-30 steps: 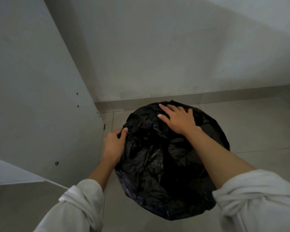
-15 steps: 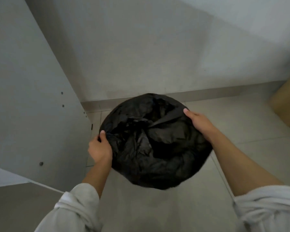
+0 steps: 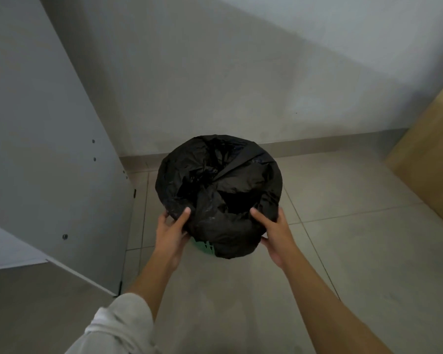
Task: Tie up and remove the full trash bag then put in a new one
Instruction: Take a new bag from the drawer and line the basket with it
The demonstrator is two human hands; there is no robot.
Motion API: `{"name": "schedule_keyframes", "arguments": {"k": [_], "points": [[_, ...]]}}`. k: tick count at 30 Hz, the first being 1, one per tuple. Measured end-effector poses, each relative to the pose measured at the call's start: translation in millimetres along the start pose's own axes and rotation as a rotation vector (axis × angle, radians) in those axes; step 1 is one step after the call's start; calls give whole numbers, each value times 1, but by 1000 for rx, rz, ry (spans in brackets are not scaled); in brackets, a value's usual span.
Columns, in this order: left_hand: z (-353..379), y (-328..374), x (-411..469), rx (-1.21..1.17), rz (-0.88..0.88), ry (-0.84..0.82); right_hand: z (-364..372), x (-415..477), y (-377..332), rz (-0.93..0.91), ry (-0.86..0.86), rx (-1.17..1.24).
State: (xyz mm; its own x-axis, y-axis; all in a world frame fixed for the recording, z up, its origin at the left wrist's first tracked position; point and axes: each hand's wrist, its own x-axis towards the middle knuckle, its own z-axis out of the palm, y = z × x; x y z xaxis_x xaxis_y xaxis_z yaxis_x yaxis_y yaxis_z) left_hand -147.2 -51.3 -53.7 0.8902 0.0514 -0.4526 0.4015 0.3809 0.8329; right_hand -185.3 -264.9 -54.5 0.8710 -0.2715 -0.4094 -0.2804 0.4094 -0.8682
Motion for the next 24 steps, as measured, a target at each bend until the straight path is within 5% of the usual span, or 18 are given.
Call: {"name": "schedule_keyframes", "arguments": {"k": [9,15,18,21,24], "points": [[-37,8,2,291,81,36,-16,-6,-6,5,-91,-178],[-54,6,10,735,285,423,-25,-7,6,-118,355,-309],[-38,17,-8,716,586,458,-16,-17,6,-472,601,-446],[-16,15,-20,783,684,244,2,-21,4,-877,399,-853],[-3,0,-23,940,648,98,8,-12,16,-984,103,-1186]]}}
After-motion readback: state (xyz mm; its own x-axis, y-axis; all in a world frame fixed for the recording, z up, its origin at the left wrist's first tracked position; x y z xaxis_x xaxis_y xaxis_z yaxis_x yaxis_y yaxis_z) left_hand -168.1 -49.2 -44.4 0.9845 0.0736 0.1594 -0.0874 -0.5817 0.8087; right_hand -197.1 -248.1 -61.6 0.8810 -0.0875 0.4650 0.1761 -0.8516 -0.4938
